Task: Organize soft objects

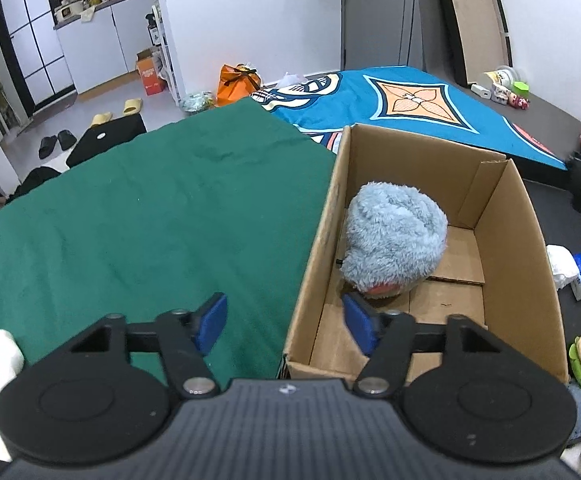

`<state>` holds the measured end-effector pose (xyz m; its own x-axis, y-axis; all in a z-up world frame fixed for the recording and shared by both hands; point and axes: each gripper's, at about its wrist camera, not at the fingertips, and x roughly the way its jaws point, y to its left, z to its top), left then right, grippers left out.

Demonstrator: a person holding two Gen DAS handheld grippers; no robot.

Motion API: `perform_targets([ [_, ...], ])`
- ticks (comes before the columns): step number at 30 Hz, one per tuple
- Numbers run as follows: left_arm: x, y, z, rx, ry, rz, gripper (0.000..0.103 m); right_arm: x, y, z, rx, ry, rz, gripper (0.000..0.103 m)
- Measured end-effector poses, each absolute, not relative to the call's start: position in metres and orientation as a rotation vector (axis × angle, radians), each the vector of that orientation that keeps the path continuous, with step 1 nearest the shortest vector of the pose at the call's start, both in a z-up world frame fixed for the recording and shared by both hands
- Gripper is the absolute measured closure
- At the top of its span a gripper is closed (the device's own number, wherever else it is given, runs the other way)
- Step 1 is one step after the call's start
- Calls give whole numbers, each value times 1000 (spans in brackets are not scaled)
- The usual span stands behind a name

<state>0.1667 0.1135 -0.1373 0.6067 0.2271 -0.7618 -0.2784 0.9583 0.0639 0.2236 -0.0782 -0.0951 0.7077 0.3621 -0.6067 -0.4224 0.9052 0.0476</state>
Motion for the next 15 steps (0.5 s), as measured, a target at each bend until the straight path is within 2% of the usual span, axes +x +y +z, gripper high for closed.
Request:
perform_targets([
  [10, 168, 116, -142, -114, 879, 245, 79, 235, -47, -103, -135, 673, 466, 86],
  [15, 168, 122, -145, -154, 881, 243, 86, 238, -36, -103, -132, 663, 475, 84],
])
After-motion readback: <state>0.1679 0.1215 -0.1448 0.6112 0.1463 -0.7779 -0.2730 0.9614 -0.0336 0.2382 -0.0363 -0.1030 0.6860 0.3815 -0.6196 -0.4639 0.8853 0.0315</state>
